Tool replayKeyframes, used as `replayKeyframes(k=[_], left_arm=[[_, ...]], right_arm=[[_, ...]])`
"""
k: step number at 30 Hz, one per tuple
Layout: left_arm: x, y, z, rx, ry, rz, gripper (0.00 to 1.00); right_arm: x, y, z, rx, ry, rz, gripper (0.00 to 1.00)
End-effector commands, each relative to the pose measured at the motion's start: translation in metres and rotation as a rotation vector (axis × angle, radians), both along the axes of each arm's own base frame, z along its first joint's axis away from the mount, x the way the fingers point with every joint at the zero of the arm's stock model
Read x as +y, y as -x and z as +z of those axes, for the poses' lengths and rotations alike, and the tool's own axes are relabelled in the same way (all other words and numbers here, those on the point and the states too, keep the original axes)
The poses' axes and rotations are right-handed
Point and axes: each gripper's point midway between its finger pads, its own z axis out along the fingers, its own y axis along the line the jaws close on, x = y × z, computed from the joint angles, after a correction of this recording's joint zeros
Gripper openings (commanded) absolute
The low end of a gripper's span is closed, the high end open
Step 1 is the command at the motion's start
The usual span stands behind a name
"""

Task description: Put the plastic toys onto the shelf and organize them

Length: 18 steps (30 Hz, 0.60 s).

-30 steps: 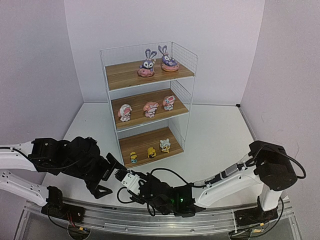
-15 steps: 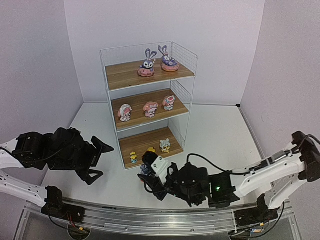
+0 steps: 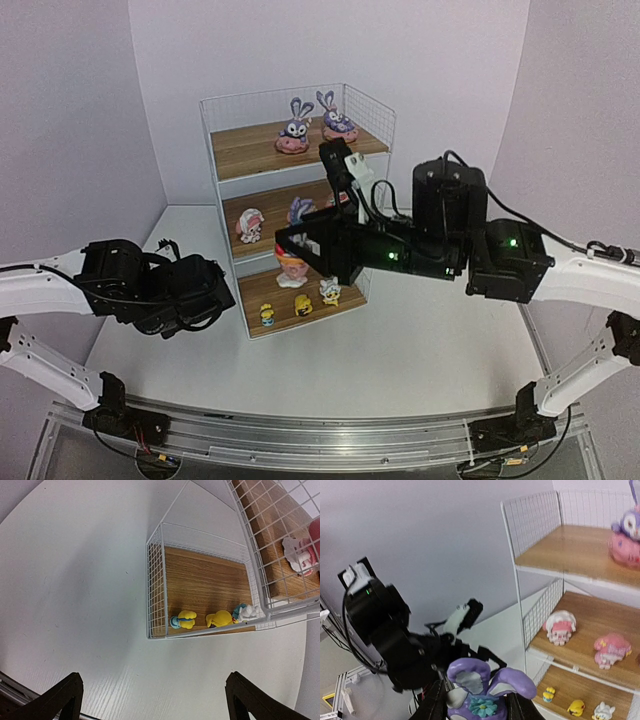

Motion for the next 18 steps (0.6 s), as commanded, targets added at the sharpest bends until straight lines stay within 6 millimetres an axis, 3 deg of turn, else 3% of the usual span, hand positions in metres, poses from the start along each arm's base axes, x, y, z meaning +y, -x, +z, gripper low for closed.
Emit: replayKeyframes(k=[1, 9, 12, 18], left_arm=[[0.022, -0.002, 0.003, -0.056, -0.042, -0.016, 1.00], [0.033, -0.004, -0.038, 0.029, -0.065, -0.009, 1.00], [0.034, -0.006, -0.051, 0.076, -0.092, -0.001, 1.00], [0.033, -0.007, -0.058, 0.072, -0.037, -0.025, 1.00]], right_arm=[[0.008, -0.019, 0.056, -0.089, -0.023, -0.043, 0.00], [0.040, -0.074, 0.091, -0.198, -0.036, -0.207, 0.00], [0.050, -0.085, 0.104, -0.225, -0.061, -0.235, 0.00], [0.056, -0.096, 0.126, -0.284, -0.089, -0.285, 0.00]])
